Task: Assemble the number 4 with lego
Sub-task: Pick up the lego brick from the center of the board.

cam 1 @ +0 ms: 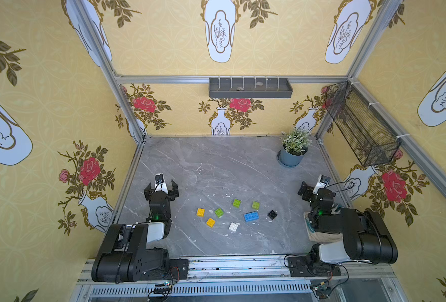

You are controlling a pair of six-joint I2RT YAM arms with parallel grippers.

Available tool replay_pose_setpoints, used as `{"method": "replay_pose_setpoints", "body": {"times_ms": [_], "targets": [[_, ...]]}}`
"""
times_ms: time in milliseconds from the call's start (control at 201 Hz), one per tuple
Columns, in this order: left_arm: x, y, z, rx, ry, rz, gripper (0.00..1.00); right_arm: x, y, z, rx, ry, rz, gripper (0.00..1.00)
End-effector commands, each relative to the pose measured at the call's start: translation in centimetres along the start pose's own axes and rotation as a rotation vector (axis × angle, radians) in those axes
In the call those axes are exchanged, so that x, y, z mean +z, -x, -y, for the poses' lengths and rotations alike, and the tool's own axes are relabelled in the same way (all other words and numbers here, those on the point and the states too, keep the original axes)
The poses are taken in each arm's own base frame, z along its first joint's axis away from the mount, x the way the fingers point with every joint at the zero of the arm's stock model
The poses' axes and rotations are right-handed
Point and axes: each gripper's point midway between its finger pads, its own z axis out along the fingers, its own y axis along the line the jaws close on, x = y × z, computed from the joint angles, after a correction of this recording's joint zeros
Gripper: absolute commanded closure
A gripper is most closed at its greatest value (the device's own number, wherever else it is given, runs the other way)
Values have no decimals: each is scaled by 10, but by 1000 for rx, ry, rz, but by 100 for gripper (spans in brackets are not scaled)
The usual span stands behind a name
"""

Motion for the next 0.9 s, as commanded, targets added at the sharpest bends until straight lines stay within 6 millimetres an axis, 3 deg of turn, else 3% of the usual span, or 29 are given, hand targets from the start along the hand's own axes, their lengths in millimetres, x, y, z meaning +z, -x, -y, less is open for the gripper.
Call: {"method": "replay_pose_setpoints", "body": {"times_ms": [0,707,811,841,891], "targets": [[-1,5,-3,1,16,26,0,-2,11,-9,-19,33,50,2],[-3,5,-5,8,53,24,0,-2,11,-8,-15,34,47,2],[-9,16,-12,-16,68,45,0,-11,33,-15,-109,-83,74,2],[-10,30,-24,-12,147,60,0,-16,49,-23,-133,-102,79,3],[-12,37,-38,-38,218,-20,0,-24,73,-29,-59,-135,85,3]]}}
